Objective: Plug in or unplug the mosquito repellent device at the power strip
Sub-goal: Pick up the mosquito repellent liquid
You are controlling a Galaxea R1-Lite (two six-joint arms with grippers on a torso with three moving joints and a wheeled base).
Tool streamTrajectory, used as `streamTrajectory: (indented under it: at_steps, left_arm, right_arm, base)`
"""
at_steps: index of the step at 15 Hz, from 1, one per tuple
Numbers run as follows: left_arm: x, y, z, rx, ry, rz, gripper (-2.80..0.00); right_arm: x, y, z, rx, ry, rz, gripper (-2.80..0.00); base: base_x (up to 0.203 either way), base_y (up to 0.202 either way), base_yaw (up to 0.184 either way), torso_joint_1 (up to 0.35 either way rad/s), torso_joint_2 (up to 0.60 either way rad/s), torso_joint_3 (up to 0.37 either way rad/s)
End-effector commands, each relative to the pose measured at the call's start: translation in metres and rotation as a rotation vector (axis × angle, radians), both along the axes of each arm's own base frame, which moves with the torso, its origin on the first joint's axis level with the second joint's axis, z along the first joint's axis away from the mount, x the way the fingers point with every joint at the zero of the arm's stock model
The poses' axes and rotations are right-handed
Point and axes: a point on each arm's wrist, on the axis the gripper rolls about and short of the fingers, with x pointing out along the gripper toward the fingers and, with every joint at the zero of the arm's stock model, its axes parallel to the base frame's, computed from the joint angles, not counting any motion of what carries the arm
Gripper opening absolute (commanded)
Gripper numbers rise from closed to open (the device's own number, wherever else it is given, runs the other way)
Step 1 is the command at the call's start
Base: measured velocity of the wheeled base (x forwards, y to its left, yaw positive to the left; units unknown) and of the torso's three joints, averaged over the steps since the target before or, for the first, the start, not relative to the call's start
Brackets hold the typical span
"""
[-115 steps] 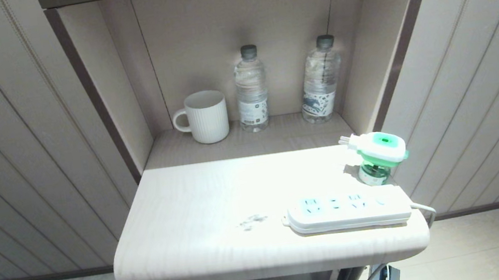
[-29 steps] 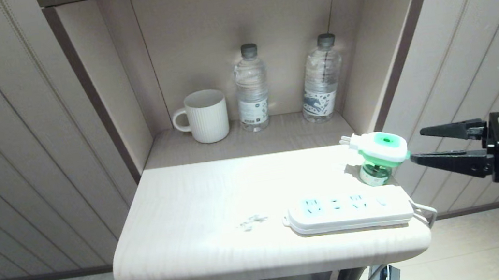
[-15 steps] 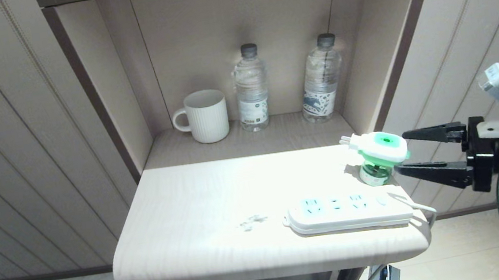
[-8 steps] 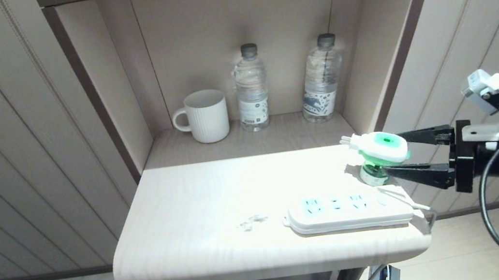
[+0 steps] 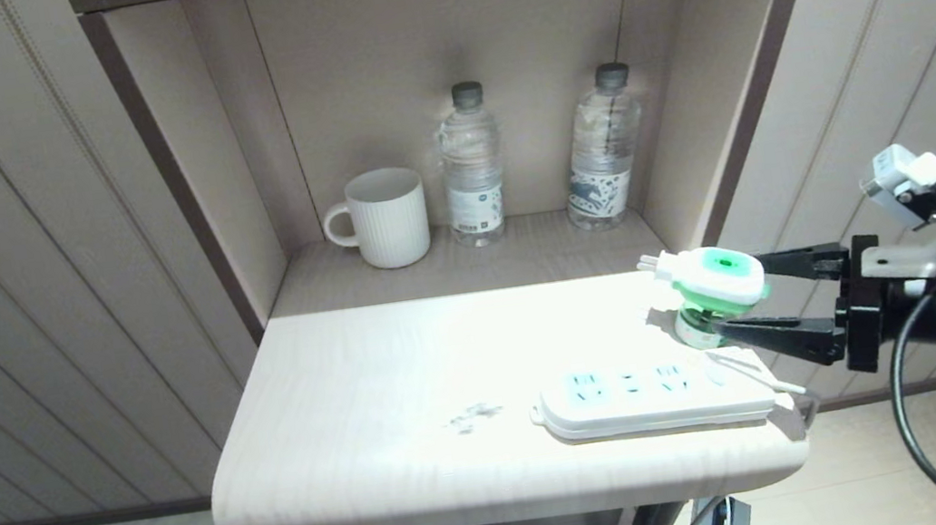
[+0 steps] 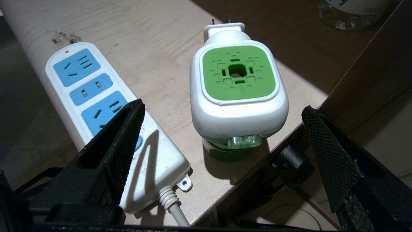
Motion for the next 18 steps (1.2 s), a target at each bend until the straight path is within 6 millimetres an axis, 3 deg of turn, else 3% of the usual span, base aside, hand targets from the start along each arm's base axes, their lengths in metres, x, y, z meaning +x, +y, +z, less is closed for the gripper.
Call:
streamTrajectory:
  at_steps: [1, 8, 11, 18]
  left_arm:
    - [0.000, 0.000, 0.000, 0.000, 0.000, 0.000, -2.80]
    - [0.000, 0.000, 0.000, 0.000, 0.001, 0.000, -2.80]
    - [0.000, 0.000, 0.000, 0.000, 0.000, 0.000, -2.80]
    - [0.000, 0.000, 0.000, 0.000, 0.000, -0.001, -2.80]
  right_arm:
    - [0.000, 0.003, -0.003, 0.000, 0.007, 0.017, 0.00]
    - [0.004, 0.003, 0.000, 0.016, -0.015, 0.005, 0.00]
    - [0.010, 0.003, 0.012, 0.156, -0.015, -0.028, 0.00]
    - [0.011, 0.009, 0.003, 0.157, -0.002, -0.052, 0.00]
  base:
    - [0.000, 0.000, 0.000, 0.000, 0.00, 0.000]
    - [0.000, 0.000, 0.000, 0.000, 0.00, 0.000]
    - [0.000, 0.000, 0.000, 0.000, 0.00, 0.000]
    - [0.000, 0.000, 0.000, 0.000, 0.00, 0.000]
